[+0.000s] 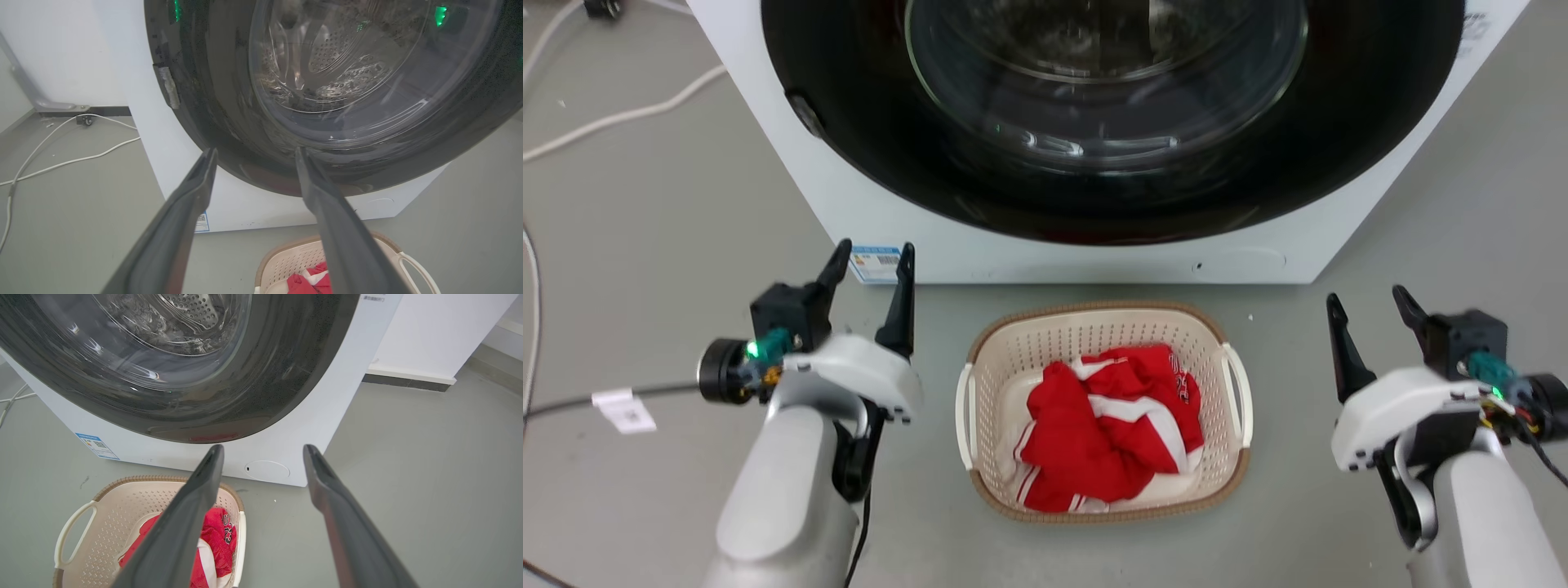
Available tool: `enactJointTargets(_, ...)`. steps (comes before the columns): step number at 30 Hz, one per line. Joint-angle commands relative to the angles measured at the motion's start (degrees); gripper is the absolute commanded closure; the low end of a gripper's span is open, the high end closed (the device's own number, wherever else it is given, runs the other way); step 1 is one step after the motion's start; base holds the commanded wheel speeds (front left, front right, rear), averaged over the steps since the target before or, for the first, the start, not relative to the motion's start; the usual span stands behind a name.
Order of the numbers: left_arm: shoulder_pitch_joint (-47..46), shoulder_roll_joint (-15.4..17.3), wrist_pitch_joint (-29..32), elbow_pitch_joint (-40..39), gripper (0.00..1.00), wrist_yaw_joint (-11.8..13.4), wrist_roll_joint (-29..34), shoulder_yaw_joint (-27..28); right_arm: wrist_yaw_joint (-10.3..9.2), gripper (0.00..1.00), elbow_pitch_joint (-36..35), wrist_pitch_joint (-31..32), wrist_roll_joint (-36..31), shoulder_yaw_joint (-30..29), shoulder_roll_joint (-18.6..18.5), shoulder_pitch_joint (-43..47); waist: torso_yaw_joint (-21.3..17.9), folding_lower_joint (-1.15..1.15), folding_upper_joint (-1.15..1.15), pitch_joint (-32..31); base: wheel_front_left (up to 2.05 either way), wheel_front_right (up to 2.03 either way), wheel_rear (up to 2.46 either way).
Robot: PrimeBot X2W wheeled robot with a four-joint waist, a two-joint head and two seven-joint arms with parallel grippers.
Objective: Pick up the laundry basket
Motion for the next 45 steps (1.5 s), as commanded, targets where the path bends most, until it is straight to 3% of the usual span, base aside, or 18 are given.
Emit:
enactJointTargets(1, -2.6, 0.6, 0.8, 1.9, 0.0, -0.4, -0.8, 0.0, -0.04, 0.0, 1.4, 0.5, 0.4, 0.3, 0.1, -2.6, -0.1, -0.01, 0.0, 3.7, 0.0, 0.0, 0.0)
enactJointTargets(15, -18.8, 3.2, 7.3, 18.7, 0.0, -1.9, -6.1, -3.0, -0.04, 0.0, 16.8, 6.3, 2.9, 3.3, 0.1, -18.5, -1.5, -0.01, 0.0, 16.4, 0.0, 0.0, 0.0)
enactJointTargets(23, -25.4, 4.7, 14.4, 26.6, 0.0, -1.9, -13.4, -10.3, -0.04, 0.0, 29.4, 11.2, 6.2, 7.0, 0.1, -27.4, -2.2, -0.01, 0.0, 21.6, 0.0, 0.0, 0.0)
enactJointTargets(34, -30.9, 7.7, 22.8, 30.6, 0.0, -2.0, -23.3, -19.6, -0.04, 0.0, 43.5, 15.1, 9.7, 11.4, 0.1, -38.5, -3.0, -0.01, 0.0, 28.8, 0.0, 0.0, 0.0)
enactJointTargets(45, -35.6, 8.5, 24.0, 33.0, 0.0, -2.0, -28.8, -26.0, -0.04, 0.0, 51.7, 14.5, 13.5, 15.7, 0.1, -45.3, -3.1, -0.01, 0.0, 34.6, 0.0, 0.0, 0.0)
